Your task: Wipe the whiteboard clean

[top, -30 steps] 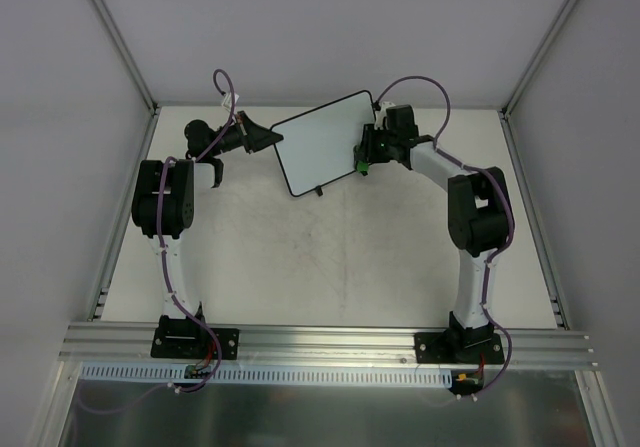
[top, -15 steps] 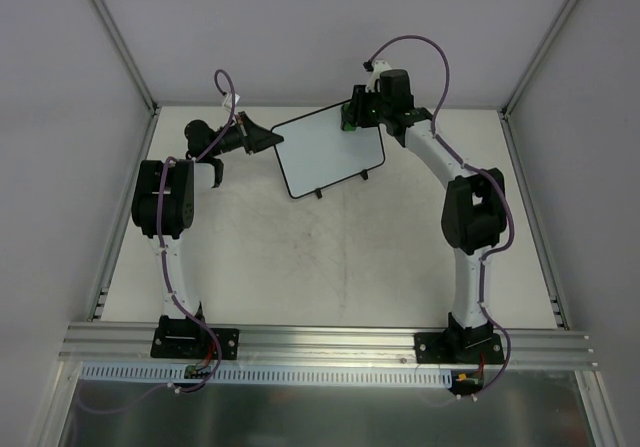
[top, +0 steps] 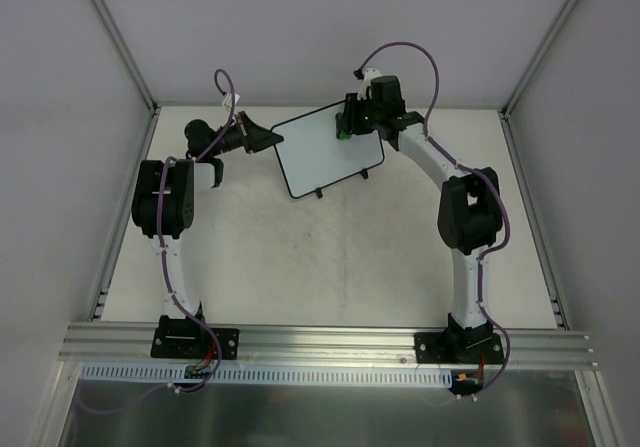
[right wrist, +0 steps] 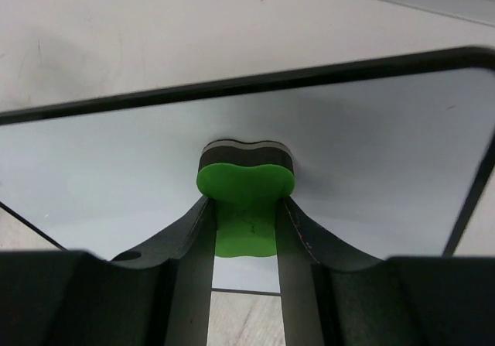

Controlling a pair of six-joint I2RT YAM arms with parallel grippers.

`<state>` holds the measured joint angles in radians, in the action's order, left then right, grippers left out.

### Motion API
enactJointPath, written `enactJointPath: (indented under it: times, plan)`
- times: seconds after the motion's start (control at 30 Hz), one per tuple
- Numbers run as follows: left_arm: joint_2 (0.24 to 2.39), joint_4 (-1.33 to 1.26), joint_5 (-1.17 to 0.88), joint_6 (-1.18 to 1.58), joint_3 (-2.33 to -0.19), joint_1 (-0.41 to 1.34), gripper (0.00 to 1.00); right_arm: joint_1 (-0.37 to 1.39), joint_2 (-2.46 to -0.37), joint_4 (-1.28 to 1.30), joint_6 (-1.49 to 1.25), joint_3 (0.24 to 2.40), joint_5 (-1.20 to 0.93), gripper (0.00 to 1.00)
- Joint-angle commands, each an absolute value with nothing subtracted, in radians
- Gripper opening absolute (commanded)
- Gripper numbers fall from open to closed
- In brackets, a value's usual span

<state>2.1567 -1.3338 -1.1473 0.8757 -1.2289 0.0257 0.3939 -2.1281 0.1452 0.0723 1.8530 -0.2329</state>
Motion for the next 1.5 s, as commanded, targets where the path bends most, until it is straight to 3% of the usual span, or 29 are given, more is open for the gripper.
enactJointPath:
  times: [0.0, 0.53, 0.97, 1.33, 1.47]
  plan:
    - [2.172, -1.505, -1.273, 0.914, -1.247, 0.054, 0.00, 0.459, -2.123, 0.149, 0.110, 1.806, -0.219, 0.00]
    - [2.171, -1.506, -1.276, 0.914, -1.247, 0.057, 0.00, 0.488, -2.062, 0.078, 0.097, 1.671, -0.195, 0.00]
    - [2.171, -1.506, -1.272, 0.917, -1.252, 0.057, 0.00, 0.416, -1.635, -0.074, 0.045, 1.246, -0.140, 0.00]
    - [2.169, -1.508, -1.258, 0.920, -1.250, 0.057, 0.00, 0.388, -1.440, 0.210, 0.005, 1.088, 0.061, 0.00]
    - [2.164, -1.482, -1.247, 0.905, -1.255, 0.055, 0.00, 0.342, -1.424, 0.290, -0.027, 1.016, 0.042, 0.00]
